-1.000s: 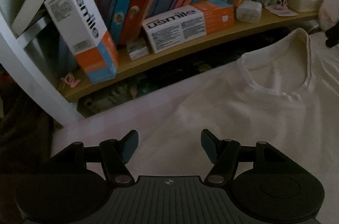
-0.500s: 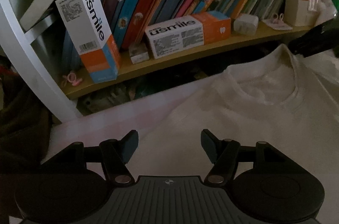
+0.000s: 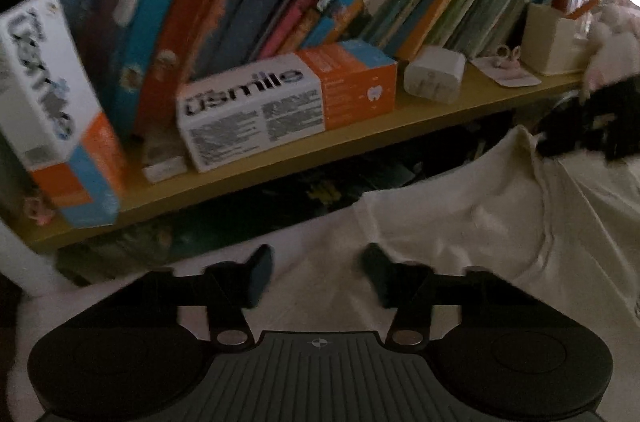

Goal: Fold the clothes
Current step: 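Grasp the collar with both grippers and pull it straight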

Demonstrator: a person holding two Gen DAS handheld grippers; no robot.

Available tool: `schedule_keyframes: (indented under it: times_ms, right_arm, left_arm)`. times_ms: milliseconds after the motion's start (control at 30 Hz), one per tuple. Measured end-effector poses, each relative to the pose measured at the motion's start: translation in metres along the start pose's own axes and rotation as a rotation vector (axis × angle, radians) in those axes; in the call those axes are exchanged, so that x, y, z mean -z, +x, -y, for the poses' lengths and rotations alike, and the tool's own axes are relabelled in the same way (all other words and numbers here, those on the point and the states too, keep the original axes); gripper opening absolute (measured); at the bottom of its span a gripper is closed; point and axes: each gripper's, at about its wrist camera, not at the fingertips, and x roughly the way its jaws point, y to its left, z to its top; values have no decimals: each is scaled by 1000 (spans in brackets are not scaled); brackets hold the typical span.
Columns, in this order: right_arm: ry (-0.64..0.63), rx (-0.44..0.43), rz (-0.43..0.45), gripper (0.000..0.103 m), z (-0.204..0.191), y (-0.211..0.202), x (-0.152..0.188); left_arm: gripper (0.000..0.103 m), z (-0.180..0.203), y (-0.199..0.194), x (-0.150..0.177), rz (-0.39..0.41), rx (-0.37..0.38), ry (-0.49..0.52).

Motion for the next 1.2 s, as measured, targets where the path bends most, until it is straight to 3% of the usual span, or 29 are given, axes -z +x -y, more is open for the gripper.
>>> schedule_keyframes:
  times_ms: [67, 233, 333, 400, 667, 800, 900, 967, 1000, 1133, 1200]
  right_arm:
    - [13, 38, 5, 31, -4, 9, 3]
    - [3, 35, 0, 31, -3, 9, 1]
    - [-8, 25, -10, 29, 0, 6, 0]
    - [-1, 23, -7, 15, -5, 12, -3]
    - [74, 163, 62, 11, -10, 20, -2]
    - [109, 190, 42, 11, 2, 30, -10]
    - [133, 183, 25, 15, 7, 32, -12]
    - [161, 174, 25, 31, 11, 24, -11]
    - [171, 170, 26, 42, 13, 19, -10]
    - [168, 147, 73, 46, 11, -21, 5]
    - [171, 144, 90, 46, 7, -42, 16]
  left_arm:
    - [42, 2, 6, -3, -1, -11, -17]
    - [41, 5, 9, -3, 2, 9, -9]
    - [19, 5, 8, 0, 11, 46, -20]
    - [11, 7, 8, 2, 21, 65, -22]
    - [9, 28, 27, -18, 48, -28, 30]
    - [9, 32, 39, -28, 38, -46, 24]
    - [18, 33, 40, -30, 35, -64, 8]
    - [21, 30, 32, -27, 37, -54, -1]
    - [29, 30, 26, -26, 37, -55, -4]
    - [44, 28, -19, -5, 87, -59, -8]
    - [56, 28, -48, 16, 110, -63, -7]
